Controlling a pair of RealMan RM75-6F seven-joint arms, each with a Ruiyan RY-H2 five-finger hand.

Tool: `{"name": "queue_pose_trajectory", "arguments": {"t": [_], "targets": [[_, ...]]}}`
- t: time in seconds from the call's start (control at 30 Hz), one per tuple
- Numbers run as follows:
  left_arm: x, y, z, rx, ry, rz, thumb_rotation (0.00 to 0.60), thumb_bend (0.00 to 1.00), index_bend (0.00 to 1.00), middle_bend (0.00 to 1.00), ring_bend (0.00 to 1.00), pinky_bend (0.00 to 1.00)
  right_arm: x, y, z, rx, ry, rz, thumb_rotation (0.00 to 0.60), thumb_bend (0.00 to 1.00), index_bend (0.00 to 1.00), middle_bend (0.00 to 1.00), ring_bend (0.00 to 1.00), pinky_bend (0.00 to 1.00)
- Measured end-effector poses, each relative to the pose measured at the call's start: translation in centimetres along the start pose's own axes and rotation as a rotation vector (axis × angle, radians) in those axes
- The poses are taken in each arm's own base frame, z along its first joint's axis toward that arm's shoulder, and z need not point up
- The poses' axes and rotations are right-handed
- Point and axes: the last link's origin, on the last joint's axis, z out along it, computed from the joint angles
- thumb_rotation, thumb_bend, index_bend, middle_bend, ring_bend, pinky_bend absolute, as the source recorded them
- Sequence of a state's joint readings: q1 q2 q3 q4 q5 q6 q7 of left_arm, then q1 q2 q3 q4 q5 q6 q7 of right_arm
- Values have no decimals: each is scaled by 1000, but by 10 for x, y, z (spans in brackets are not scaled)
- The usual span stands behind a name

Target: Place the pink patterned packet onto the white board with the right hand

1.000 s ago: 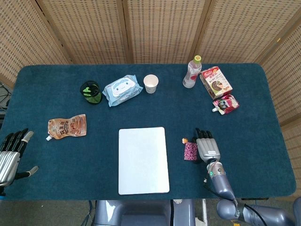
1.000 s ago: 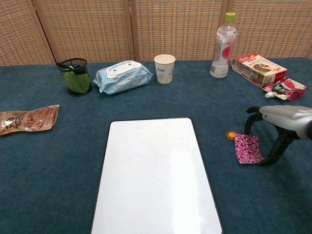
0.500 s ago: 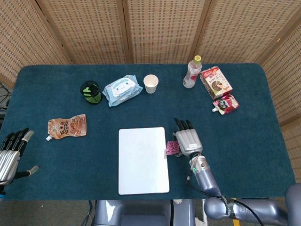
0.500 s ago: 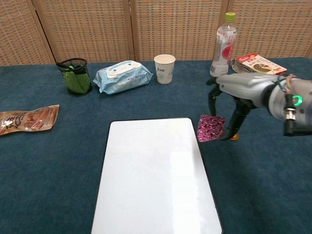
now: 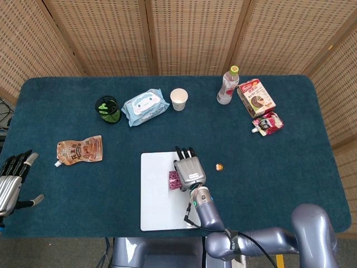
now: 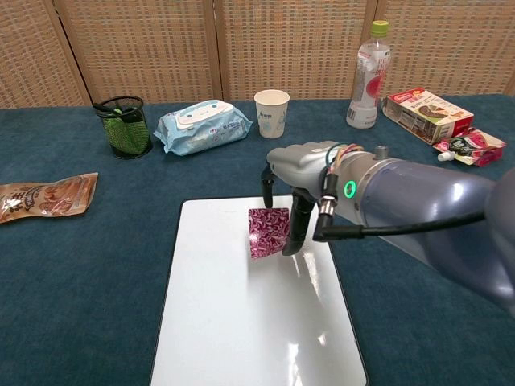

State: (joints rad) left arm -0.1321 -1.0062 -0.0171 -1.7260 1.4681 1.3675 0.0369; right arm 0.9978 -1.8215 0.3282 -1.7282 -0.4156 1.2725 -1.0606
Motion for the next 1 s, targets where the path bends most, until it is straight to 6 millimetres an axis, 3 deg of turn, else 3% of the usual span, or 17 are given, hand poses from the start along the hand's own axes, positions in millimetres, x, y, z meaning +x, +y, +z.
{"name": "queue_pose_trajectory", "arguments": {"t": [0.17,0.37,0.43,0.53,0.57,0.73,1.0], "targets": [[1,-2,0,4,2,-4,600,0,0,0,0,0,4,1,3,-18,13,2,600,0,0,0,0,0],[0,-1,0,1,-4,0,600,0,0,0,0,0,16,17,-2,-26,42,-7,600,0,2,0,0,0],[-1,0,0,0,-4,4,600,0,0,0,0,0,18,27,-4,-34,48,-13,600,14,62,0,0,0],[-1,1,0,-3,-3,8,600,0,0,0,0,0,20,43,-7,-49,62,-28,600,190,294,0,0,0],[-1,2,0,-3,-2,9,600,0,0,0,0,0,20,48,-7,-52,67,-34,600,222,325,0,0,0],[-3,4,-1,-7,-3,18,600,0,0,0,0,0,8,75,-5,-60,95,-39,600,306,386,0,0,0],[-6,6,1,-7,-14,27,600,0,0,0,0,0,-21,119,4,-87,100,-20,600,311,386,0,0,0]]}}
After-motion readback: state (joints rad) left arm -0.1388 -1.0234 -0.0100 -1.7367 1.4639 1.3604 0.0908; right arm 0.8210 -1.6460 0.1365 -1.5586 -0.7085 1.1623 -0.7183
